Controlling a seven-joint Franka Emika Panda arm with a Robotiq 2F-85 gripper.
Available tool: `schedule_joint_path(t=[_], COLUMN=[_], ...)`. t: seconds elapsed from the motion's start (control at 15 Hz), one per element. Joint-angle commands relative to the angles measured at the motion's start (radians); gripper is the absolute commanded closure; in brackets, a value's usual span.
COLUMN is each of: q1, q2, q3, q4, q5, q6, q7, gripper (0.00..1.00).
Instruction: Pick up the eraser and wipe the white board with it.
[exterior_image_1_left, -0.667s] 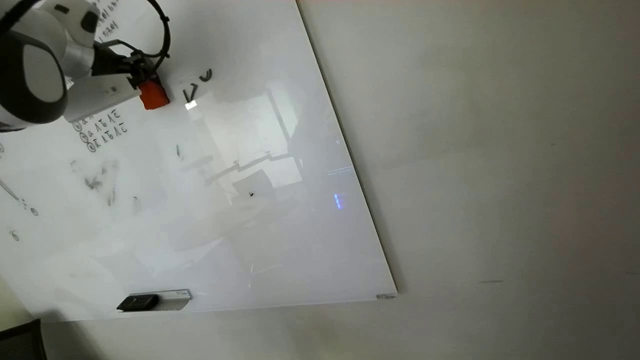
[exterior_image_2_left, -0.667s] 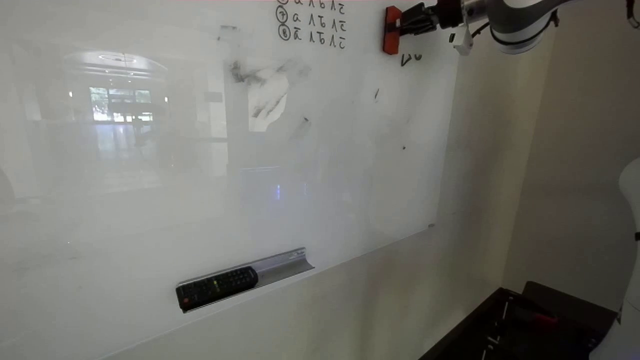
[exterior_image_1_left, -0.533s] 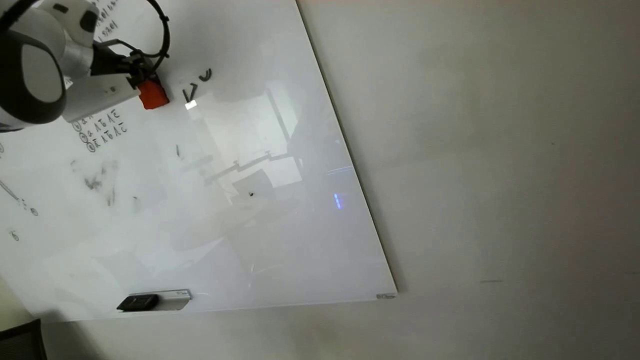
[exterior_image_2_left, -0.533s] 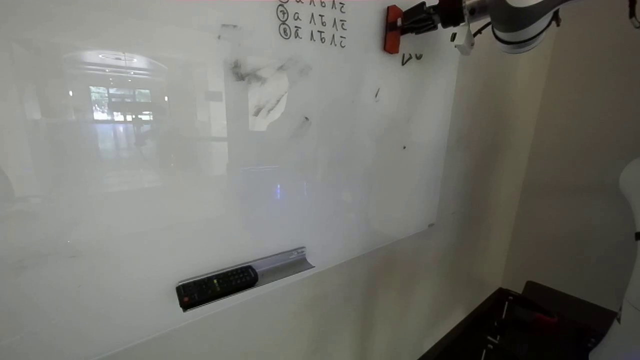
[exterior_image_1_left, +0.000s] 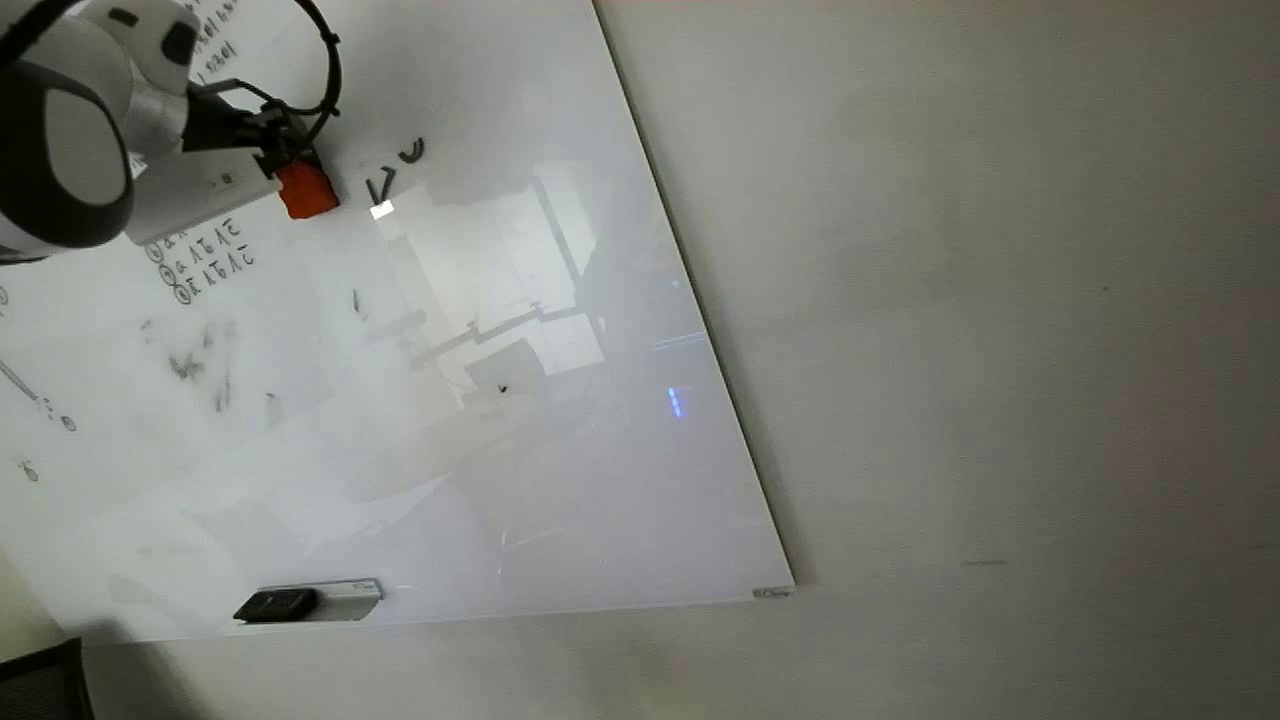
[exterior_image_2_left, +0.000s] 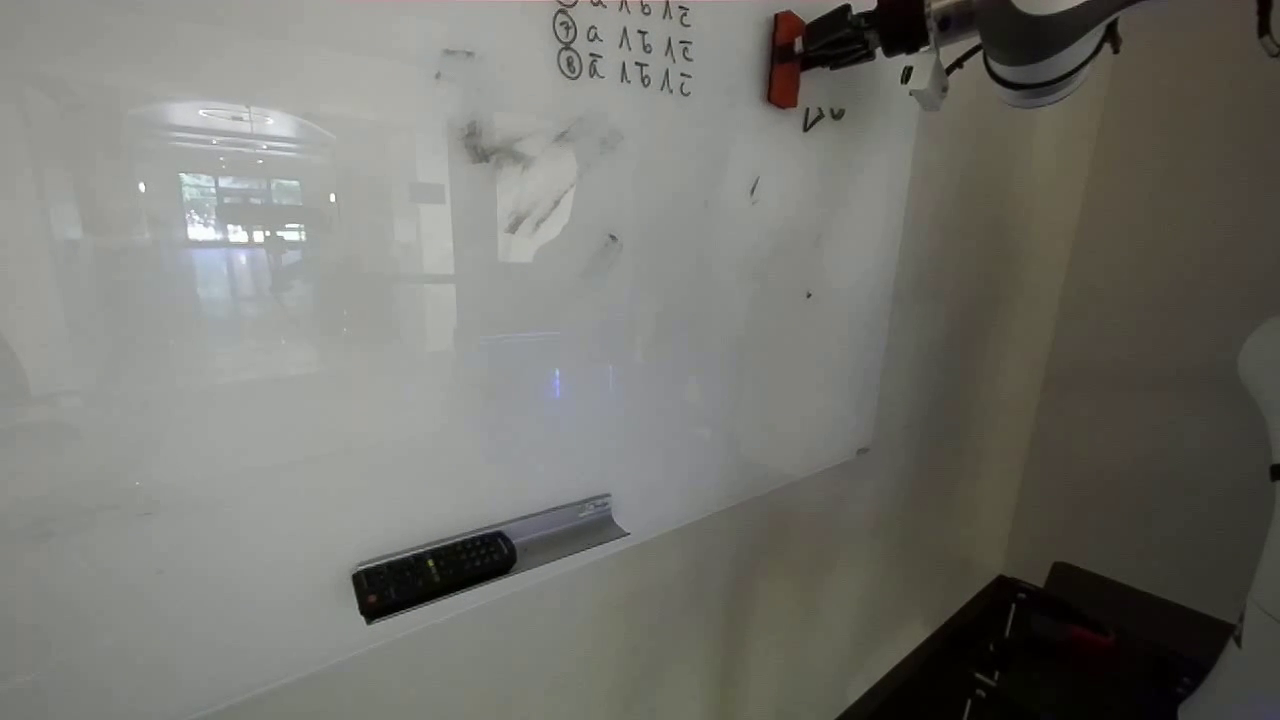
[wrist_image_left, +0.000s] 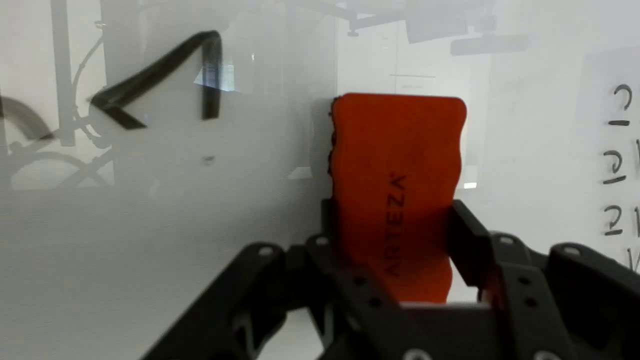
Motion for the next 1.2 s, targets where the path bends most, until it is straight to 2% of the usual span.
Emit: schedule_joint_path(t=[0.0,0.2,0.27,0.33,0.47,0.6,0.87,1.13], q1=[-0.009,-0.009,-0.043,-0.114,-0.174,-0.178,-0.129,-0.184], q2=[0.003,0.002,-0.005,-0.022,-0.078,-0.125,-0.209,-0.248], q3=[0.014,0.014,0.015,0.048,0.117,0.138,0.089,0.045], q4=[-0.002,-0.002,-0.004,-0.024,-0.075,-0.103,-0.15,-0.166], q5=[0.041,0.041,0.039,0.027,0.014,0.004,0.002,-0.011], q6=[0.001,0.001,-0.002,0.009,0.007,0.004,-0.027,-0.024], q7=[-0.032,-0.031,-0.03,-0.031,-0.034,-0.047,-0.101,-0.139], gripper=[0.46,0.46,0.46,0.71,0.71,0.71,0.71,0.71])
